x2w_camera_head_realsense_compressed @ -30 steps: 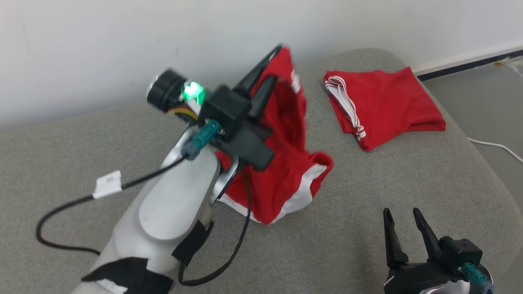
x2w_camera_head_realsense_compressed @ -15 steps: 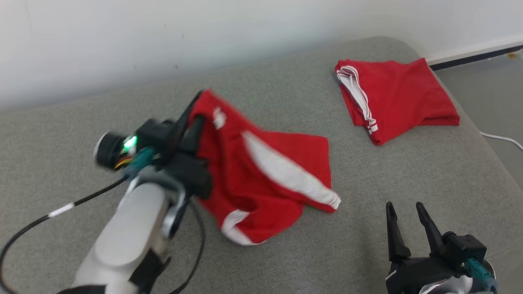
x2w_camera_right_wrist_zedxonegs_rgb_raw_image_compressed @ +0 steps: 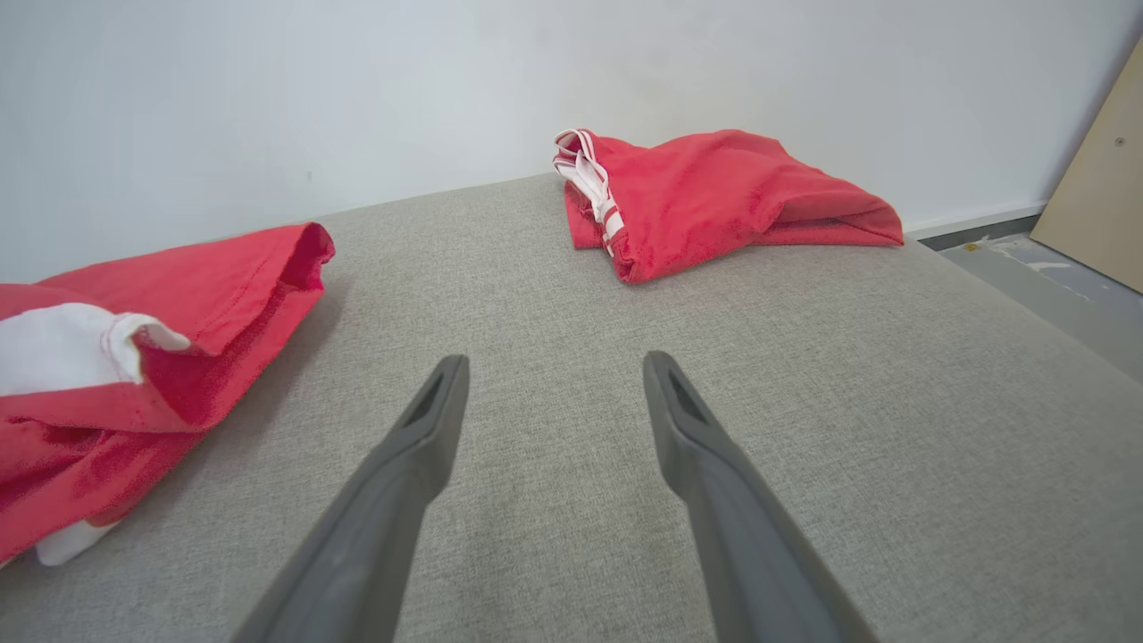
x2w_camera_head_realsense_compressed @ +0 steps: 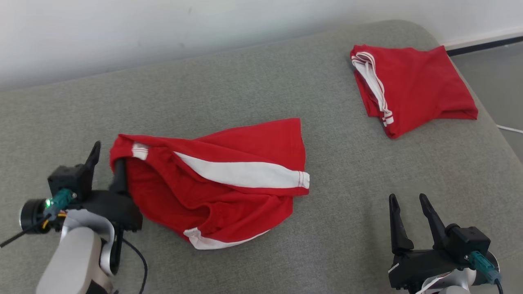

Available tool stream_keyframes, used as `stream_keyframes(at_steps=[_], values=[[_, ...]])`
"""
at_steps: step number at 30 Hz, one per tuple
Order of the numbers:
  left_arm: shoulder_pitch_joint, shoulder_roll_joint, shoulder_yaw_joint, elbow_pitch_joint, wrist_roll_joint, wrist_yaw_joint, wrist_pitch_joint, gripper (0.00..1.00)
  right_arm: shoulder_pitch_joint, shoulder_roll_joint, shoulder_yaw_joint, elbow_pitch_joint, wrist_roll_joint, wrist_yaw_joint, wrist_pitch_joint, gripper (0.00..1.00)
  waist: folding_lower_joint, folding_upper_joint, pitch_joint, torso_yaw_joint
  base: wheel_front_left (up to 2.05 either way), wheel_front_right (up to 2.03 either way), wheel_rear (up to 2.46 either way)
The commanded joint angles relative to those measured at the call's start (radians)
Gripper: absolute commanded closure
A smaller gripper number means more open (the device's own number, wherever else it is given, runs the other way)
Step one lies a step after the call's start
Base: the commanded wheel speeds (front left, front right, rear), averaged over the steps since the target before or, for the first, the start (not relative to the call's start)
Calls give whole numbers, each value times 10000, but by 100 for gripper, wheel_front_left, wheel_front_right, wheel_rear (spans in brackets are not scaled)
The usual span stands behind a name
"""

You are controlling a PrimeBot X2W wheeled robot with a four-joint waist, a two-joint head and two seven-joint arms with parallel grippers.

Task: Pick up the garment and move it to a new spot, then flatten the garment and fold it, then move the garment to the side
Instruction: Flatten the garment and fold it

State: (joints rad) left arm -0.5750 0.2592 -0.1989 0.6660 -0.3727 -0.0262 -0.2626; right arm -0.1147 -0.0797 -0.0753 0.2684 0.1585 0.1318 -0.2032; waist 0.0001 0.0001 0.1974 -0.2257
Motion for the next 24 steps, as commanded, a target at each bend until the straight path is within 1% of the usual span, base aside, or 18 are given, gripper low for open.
stream_keyframes(at_steps=[1, 5, 8, 13, 16, 20, 24], values=[[242, -75, 90, 56, 22, -67, -27, 0, 37, -1, -1, -39, -79, -27, 15, 0, -1, -1, -146, 184, 0, 0, 0], [745, -250, 206, 222, 198, -289, -26, 0, 150, -19, 25, -41, -86, -27, 71, 0, -1, -1, -464, 478, 0, 0, 0], [1211, -485, 200, -16, 384, -406, -26, 0, 219, -53, -6, -12, -44, -27, 123, 0, -1, -1, -718, 686, 0, 0, 0], [2058, -880, 0, -1250, 864, -425, -27, 0, 444, -62, -57, -42, 13, -27, 145, 0, -1, -1, -980, 986, 0, 0, 0], [2433, -1074, -620, -1667, 1225, -625, -27, 0, 575, -47, -45, -111, -3, -27, 233, 0, -1, -1, -1044, 1112, 0, 0, 0], [2419, -1227, -1543, -1730, 1288, -884, 269, 0, 574, -40, 35, -182, 7, -27, 287, 0, -1, -1, -1014, 1069, 0, 0, 0], [2349, -1019, -2245, -1456, 1415, -989, 637, 0, 483, -59, 105, -203, 73, -28, 266, 0, -1, -1, -891, 806, 0, 0, 0]])
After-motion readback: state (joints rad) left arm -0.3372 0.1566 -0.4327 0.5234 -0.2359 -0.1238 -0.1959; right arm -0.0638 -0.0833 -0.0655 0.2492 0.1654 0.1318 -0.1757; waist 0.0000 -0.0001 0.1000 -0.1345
